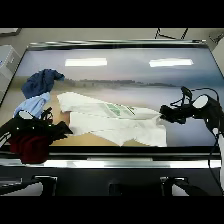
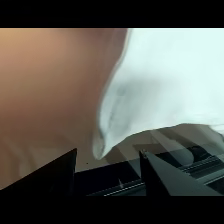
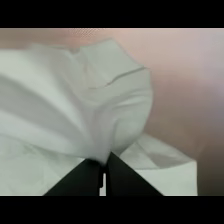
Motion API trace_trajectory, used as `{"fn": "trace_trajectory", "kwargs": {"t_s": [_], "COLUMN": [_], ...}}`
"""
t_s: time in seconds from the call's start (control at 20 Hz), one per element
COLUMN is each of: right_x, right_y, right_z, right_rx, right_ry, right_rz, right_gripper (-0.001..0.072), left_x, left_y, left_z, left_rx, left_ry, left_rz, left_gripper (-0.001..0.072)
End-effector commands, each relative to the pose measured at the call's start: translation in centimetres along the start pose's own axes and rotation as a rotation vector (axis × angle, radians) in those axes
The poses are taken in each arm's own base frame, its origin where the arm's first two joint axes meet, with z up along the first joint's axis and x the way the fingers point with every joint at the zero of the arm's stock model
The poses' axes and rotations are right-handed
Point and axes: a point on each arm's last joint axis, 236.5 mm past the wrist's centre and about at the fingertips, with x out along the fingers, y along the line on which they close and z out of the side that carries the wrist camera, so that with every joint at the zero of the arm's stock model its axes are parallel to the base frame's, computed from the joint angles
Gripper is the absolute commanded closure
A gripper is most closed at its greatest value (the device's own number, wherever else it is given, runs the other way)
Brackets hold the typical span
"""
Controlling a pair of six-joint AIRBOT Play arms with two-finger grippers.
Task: Fold the clothes and pants, and hang the long-sleeved shirts on hangers.
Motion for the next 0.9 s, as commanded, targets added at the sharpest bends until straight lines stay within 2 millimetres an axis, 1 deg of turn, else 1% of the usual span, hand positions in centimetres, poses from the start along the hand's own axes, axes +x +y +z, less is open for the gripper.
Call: {"fn": "trace_trajectory", "kwargs": {"t_s": [0.0,0.05,0.1,0.15,0.2,0.25,0.3,0.35,0.4,0.45,0.5,0.55,0.6,0.65,0.7,0.75,0.8,0.85], "right_x": [0.0,0.0,0.0,-0.1,-0.2,-0.7,-1.6,-3.1,-5.3,-8.6,-12.7,-18.4,-24.7,-32.1,-38.8,-45.0,-49.3,-52.5], "right_y": [-0.1,0.0,0.0,0.2,0.3,0.6,1.1,1.8,3.0,4.7,6.7,9.1,11.5,13.9,15.7,17.2,17.9,18.3], "right_z": [-0.7,-1.0,-1.2,-1.4,-1.5,-1.2,-0.4,1.1,3.1,5.7,8.1,10.6,12.4,13.2,12.8,11.1,9.0,6.5], "right_rx": [-0.001,-0.001,0.000,0.002,-0.003,-0.023,-0.045,-0.070,-0.094,-0.129,-0.169,-0.229,-0.288,-0.348,-0.398,-0.446,-0.480,-0.504], "right_ry": [0.030,0.041,0.051,0.060,0.062,0.044,0.011,-0.050,-0.131,-0.243,-0.372,-0.542,-0.722,-0.926,-1.102,-1.257,-1.355,-1.421], "right_rz": [-0.003,-0.002,-0.001,0.005,0.011,0.016,0.022,0.028,0.042,0.062,0.084,0.111,0.137,0.160,0.176,0.184,0.180,0.176], "right_gripper": [0.0678,0.0678,0.0678,0.0678,0.0679,0.0679,0.0679,0.0680,0.0680,0.0680,0.0680,0.0680,0.0680,0.0680,0.0679,0.0680,0.0680,0.0680], "left_x": [1.8,2.1,2.2,1.9,1.3,0.1,-1.9,-4.9,-9.0,-13.9,-20.3,-27.3,-35.4,-43.2,-49.5,-54.3,-57.4,-58.9], "left_y": [-0.6,-0.7,-0.8,-1.1,-1.7,-2.8,-4.5,-6.9,-9.9,-13.2,-17.1,-20.8,-24.6,-27.6,-29.5,-30.8,-31.6,-32.1], "left_z": [1.4,1.8,2.1,2.4,2.9,3.7,4.8,6.2,7.4,8.2,8.4,7.6,5.5,2.0,-1.9,-6.2,-10.4,-13.6], "left_rx": [-0.022,-0.047,-0.058,-0.044,-0.027,0.008,0.071,0.152,0.255,0.347,0.446,0.526,0.607,0.675,0.726,0.773,0.819,0.852], "left_ry": [-0.071,-0.087,-0.103,-0.110,-0.128,-0.165,-0.225,-0.312,-0.424,-0.552,-0.720,-0.904,-1.123,-1.345,-1.532,-1.685,-1.793,-1.847], "left_rz": [0.028,0.034,0.035,0.032,0.025,0.012,-0.005,-0.025,-0.050,-0.077,-0.108,-0.142,-0.183,-0.224,-0.248,-0.259,-0.262,-0.273], "left_gripper": [0.0289,0.0343,0.0588,0.0686,0.0687,0.0687,0.0688,0.0688,0.0688,0.0688,0.0688,0.0688,0.0687,0.0687,0.0687,0.0687,0.0687,0.0687]}}
